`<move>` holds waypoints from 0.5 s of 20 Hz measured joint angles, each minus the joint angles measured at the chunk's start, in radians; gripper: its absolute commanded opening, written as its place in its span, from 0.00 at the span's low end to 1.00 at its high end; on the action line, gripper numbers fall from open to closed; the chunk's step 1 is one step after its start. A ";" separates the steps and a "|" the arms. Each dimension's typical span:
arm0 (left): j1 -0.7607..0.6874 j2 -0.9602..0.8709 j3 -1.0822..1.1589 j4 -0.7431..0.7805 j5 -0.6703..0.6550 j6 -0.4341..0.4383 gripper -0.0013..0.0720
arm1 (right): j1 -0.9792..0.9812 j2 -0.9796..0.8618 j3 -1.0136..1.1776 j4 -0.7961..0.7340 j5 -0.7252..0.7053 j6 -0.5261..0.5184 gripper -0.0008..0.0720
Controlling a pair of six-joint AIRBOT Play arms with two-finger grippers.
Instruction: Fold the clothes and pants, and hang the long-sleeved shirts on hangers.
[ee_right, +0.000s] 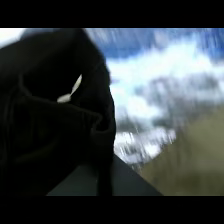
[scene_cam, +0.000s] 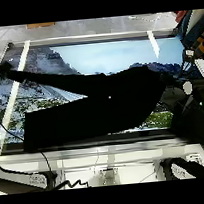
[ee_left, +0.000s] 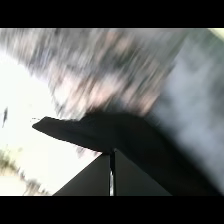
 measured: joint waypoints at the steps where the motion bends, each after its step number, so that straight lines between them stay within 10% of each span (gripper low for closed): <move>1: 0.001 -0.025 -0.011 0.000 -0.012 0.009 0.03 | -0.002 0.000 0.001 -0.002 0.037 0.000 0.05; 10: 0.005 -0.147 -0.042 0.002 -0.059 0.050 0.03 | -0.004 0.013 0.001 -0.032 0.348 -0.019 0.05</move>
